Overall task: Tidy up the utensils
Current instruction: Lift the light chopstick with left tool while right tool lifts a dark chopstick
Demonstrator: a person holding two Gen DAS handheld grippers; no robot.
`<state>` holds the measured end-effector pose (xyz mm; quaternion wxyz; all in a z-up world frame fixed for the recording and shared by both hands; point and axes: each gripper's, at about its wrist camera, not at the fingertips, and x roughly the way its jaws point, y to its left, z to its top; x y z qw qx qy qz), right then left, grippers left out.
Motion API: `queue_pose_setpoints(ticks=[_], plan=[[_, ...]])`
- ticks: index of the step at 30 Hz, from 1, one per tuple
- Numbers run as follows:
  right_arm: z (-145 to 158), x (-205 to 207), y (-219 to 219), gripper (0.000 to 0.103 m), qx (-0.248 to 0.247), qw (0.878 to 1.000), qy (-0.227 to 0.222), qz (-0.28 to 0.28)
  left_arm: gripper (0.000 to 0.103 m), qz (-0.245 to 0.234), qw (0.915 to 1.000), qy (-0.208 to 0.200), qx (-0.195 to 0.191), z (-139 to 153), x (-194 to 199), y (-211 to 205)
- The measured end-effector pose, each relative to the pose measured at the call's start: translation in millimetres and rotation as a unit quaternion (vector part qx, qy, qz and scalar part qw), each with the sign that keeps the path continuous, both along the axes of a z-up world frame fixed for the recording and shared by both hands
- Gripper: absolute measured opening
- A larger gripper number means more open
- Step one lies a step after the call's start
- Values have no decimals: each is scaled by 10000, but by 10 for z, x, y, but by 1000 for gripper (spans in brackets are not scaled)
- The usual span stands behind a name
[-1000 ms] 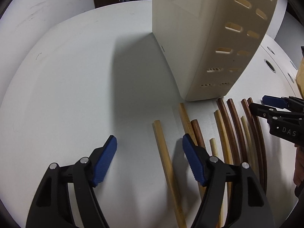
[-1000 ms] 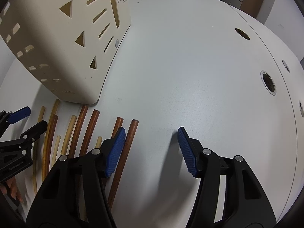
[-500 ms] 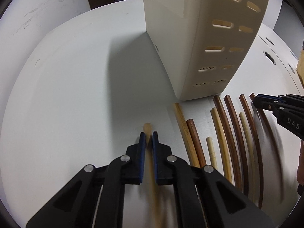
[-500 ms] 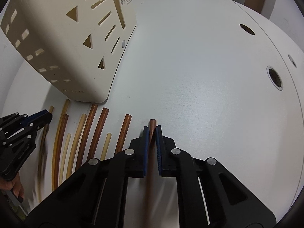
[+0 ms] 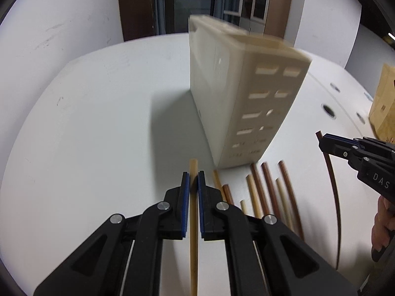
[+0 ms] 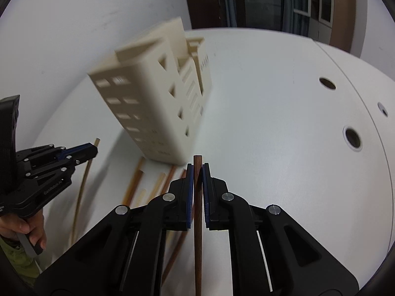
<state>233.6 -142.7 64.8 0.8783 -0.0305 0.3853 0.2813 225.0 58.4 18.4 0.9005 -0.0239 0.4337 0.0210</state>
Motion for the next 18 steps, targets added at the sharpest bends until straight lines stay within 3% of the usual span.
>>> queue_pose_setpoints(ticks=[18], plan=[[671, -310, -45, 6, 613, 9912, -1158, 174, 6, 20, 9893, -1461, -40, 912, -290, -97]])
